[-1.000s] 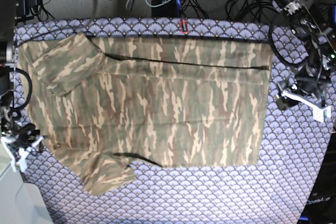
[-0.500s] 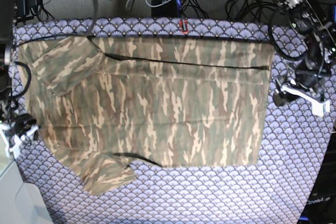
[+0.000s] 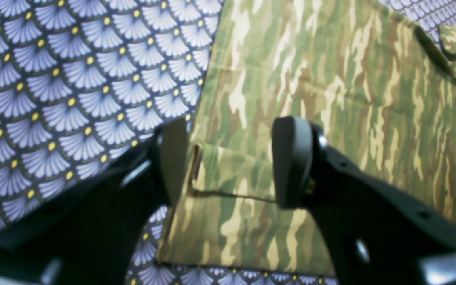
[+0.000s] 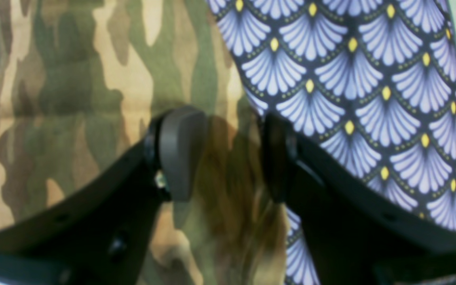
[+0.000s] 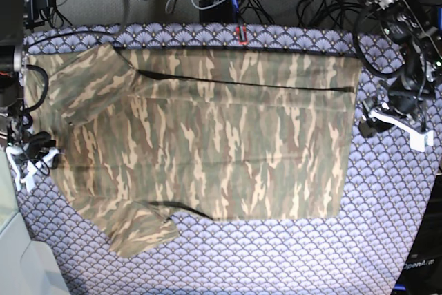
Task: Fold the T-shirt properly
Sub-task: 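Grasp the shirt's side edges near the hem with both grippers, then lift the hem edge and fold it toward the collar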
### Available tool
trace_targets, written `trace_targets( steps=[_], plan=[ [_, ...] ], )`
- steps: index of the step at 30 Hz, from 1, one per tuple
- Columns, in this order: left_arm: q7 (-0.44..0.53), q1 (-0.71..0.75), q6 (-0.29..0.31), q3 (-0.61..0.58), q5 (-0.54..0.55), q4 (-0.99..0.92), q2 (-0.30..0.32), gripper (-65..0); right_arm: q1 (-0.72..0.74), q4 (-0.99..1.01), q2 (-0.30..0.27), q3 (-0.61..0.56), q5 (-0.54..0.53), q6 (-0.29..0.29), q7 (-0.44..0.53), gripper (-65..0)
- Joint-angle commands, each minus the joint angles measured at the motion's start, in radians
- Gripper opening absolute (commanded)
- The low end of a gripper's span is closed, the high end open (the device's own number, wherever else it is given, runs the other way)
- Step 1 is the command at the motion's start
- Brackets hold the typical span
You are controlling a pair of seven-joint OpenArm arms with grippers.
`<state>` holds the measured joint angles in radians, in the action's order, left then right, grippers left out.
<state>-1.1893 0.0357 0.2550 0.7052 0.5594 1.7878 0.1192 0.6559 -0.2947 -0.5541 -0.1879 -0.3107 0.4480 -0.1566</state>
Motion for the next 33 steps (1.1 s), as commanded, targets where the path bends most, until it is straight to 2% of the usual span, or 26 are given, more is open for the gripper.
trace_targets(
  steps=[1, 4, 6, 9, 11, 15, 19, 26, 29, 33],
  plan=[
    [0.015, -0.01, 0.0, 0.003, 0.015, 0.019, 0.015, -30.9, 0.028, -0.013, -0.016, 0.003, -0.002, 0.002, 0.007, -35.8],
    [0.013, -0.01, 0.0, 0.003, 0.015, 0.019, 0.015, -30.9, 0.028, -0.013, -0.014, 0.005, -0.002, 0.004, 0.007, -38.5],
    [0.013, -0.01, 0.0, 0.003, 0.015, 0.019, 0.015, -30.9, 0.026, -0.013, -0.008, 0.005, -0.002, 0.01, 0.007, -45.0],
    [0.018, -0.012, -0.001, 0.0, 0.015, 0.019, 0.015, -30.9, 0.009, -0.014, -0.001, 0.003, -0.002, 0.062, 0.007, -59.0],
    [0.019, -0.018, -0.001, -0.003, 0.015, 0.013, 0.017, -30.8, 0.003, -0.014, -0.001, 0.003, -0.002, 0.087, 0.007, -65.0],
    [0.022, -0.075, -0.001, -0.005, 0.012, -0.061, 0.029, -30.8, 0.0, -0.014, -0.001, 0.003, -0.002, 0.093, 0.007, -65.0],
    [0.033, -0.173, 0.004, -0.022, -0.071, -0.179, 0.029, -30.8, -0.003, -0.014, -0.002, 0.003, -0.002, 0.096, 0.007, -65.0],
    [0.249, -0.293, -0.001, -0.296, -0.252, -0.36, 0.064, -30.7, -0.049, -0.067, -0.002, 0.001, -0.002, 0.096, 0.004, -65.0],
    [0.338, -0.371, -0.001, -0.351, -0.31, -0.52, 0.061, -30.7, -0.077, -0.103, -0.002, 0.001, -0.002, 0.096, 0.004, -65.0],
    [0.455, -0.465, -0.001, -0.361, -0.373, -0.73, 0.058, -30.7, -0.091, -0.114, -0.002, 0.001, 0.0, 0.096, 0.004, -65.0]
  ],
)
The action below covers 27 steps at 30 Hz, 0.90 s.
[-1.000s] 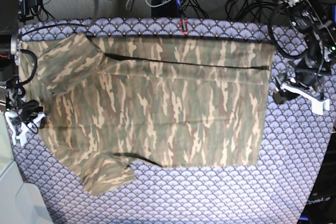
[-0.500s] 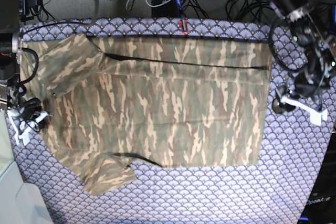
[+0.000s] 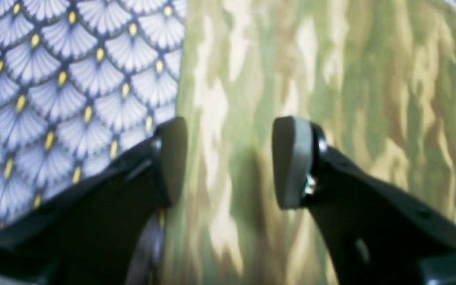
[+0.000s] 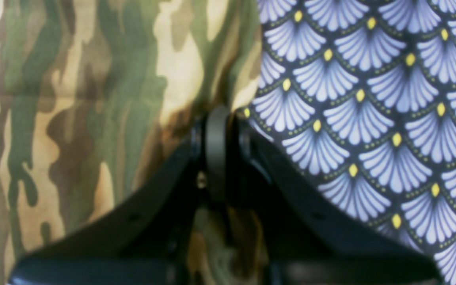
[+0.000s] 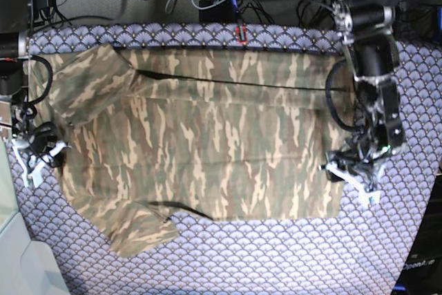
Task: Fold the T-shirt properly
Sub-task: 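Lift the hem edge and fold it toward the collar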
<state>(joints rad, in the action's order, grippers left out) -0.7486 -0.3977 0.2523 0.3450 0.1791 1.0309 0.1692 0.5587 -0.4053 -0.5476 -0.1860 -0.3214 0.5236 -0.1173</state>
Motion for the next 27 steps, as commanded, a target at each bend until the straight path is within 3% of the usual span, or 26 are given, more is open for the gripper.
trace_targets(
  steps=[1, 11, 16, 19, 23, 27],
  plan=[
    [0.05, -0.059, 0.002, -0.001, -0.005, -0.027, 0.008, -30.7, 0.007, -0.002, -0.009, 0.0, 0.011, 0.02, -0.035, -65.0],
    [0.412, -0.252, 0.0, -0.013, -0.146, -0.438, 0.013, -30.7, 0.007, -0.001, -0.006, 0.0, 0.011, 0.02, -0.035, -65.0],
    [0.598, -0.289, -0.001, -0.008, -0.155, -0.607, 0.013, -30.7, 0.007, 0.001, -0.004, 0.0, 0.011, 0.02, -0.035, -65.0],
    [0.628, -0.297, -0.003, -0.007, -0.152, -0.647, 0.013, -30.7, 0.007, -0.001, -0.002, 0.0, 0.011, 0.02, -0.035, -65.0],
    [0.628, -0.298, -0.104, -0.007, -0.151, -0.648, 0.014, -30.7, 0.011, -0.002, -0.002, 0.0, 0.011, 0.02, -0.035, -65.0],
    [0.628, -0.298, -0.121, -0.007, -0.151, -0.647, 0.023, -30.7, 0.014, -0.002, -0.001, 0.0, 0.011, 0.02, -0.035, -65.0]
  ],
)
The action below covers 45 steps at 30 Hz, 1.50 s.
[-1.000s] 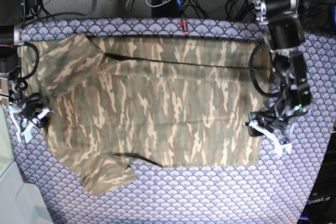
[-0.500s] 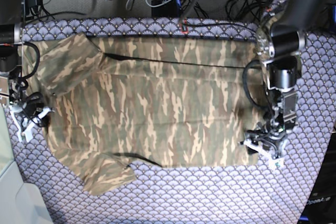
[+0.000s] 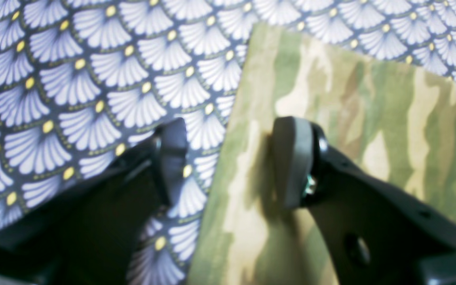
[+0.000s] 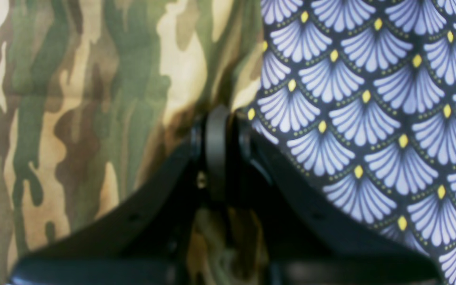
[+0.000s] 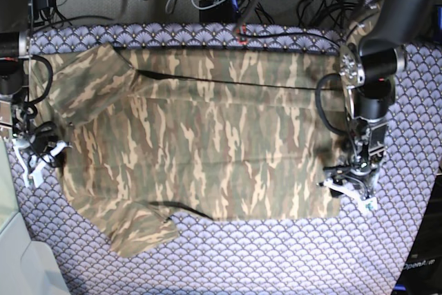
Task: Fold the T-shirt properly
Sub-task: 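Lift the hem edge and fold it toward the collar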
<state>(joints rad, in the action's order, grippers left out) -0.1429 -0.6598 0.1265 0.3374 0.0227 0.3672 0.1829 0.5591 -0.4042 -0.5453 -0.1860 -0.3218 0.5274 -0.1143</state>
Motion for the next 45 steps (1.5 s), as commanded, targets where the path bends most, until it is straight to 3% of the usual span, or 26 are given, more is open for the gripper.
trace_targets(
  steps=[1, 24, 26, 31, 34, 38, 41, 45],
  plan=[
    [0.022, -0.036, 0.005, 0.001, 0.006, 0.017, 0.01, -30.7, 0.014, -0.003, -0.002, 0.0, 0.011, 0.017, -0.038, -65.0],
    [0.018, 0.013, 0.006, -0.002, 0.006, 0.013, -0.039, -31.4, 0.009, -0.003, 0.004, 0.0, 0.011, 0.017, -0.038, -65.0],
    [0.018, 0.015, 0.008, -0.005, 0.006, 0.014, -0.036, -36.0, 0.009, -0.003, 0.003, 0.0, 0.011, 0.017, -0.038, -65.0],
    [0.016, 0.015, 0.008, -0.001, 0.006, 0.011, -0.035, -65.0, 0.009, -0.003, 0.001, 0.0, 0.011, 0.017, -0.038, -65.0],
    [0.015, 0.018, 0.008, -0.001, 0.006, 0.016, -0.032, -62.3, 0.011, -0.003, -0.008, 0.0, 0.01, 0.018, -0.038, -65.0],
    [0.006, 0.03, 0.008, 0.001, 0.006, 0.022, -0.013, -64.5, 0.016, -0.005, -0.012, 0.004, 0.008, 0.024, -0.034, -65.0],
    [-0.062, 0.033, 0.008, 0.001, 0.006, 0.068, 0.002, -64.4, 0.017, -0.005, -0.028, 0.009, 0.005, 0.084, -0.034, -65.0],
    [-0.149, 0.073, 0.008, 0.001, 0.006, 0.2, 0.004, -64.4, 0.014, -0.006, -0.028, 0.075, 0.005, 0.118, -0.035, -65.0]
  ],
)
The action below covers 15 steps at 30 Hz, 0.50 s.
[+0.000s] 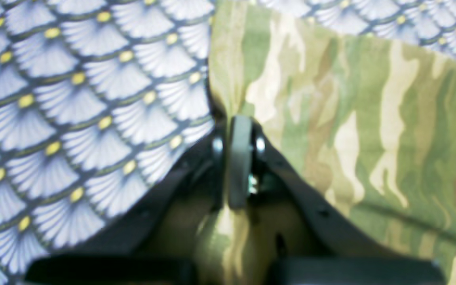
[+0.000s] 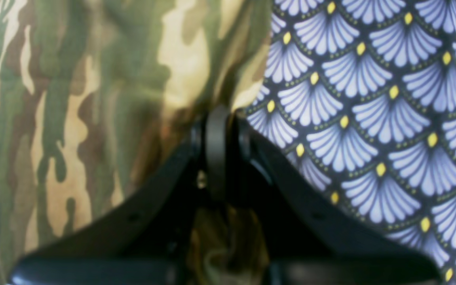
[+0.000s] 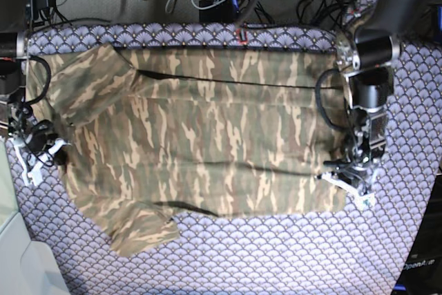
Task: Fold the T-shirt properly
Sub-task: 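Lift the hem edge and fold it toward the collar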
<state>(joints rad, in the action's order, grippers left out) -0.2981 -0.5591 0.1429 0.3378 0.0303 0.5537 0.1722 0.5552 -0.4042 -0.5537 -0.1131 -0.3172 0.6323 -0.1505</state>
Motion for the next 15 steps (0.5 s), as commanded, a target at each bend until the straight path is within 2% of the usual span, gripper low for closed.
trace_targets(
  steps=[1, 4, 11, 15],
  plan=[
    [-0.011, -0.017, -0.009, 0.001, -0.002, 0.045, 0.011, -64.4, 0.015, -0.006, -0.019, 0.026, 0.0, 0.024, 0.002, -65.0],
    [-0.06, 0.003, -0.009, 0.001, -0.002, 0.116, 0.01, -64.4, 0.013, -0.006, -0.022, 0.068, 0.0, 0.066, 0.001, -65.0],
    [-0.164, 0.03, -0.009, 0.001, 0.0, 0.205, 0.005, -64.5, 0.012, -0.006, -0.047, 0.165, 0.0, 0.066, 0.001, -65.0],
    [-0.215, 0.072, -0.009, 0.001, 0.0, 0.308, -0.024, -64.5, -0.008, -0.062, -0.065, 0.203, 0.0, 0.066, -0.001, -65.0]
  ],
)
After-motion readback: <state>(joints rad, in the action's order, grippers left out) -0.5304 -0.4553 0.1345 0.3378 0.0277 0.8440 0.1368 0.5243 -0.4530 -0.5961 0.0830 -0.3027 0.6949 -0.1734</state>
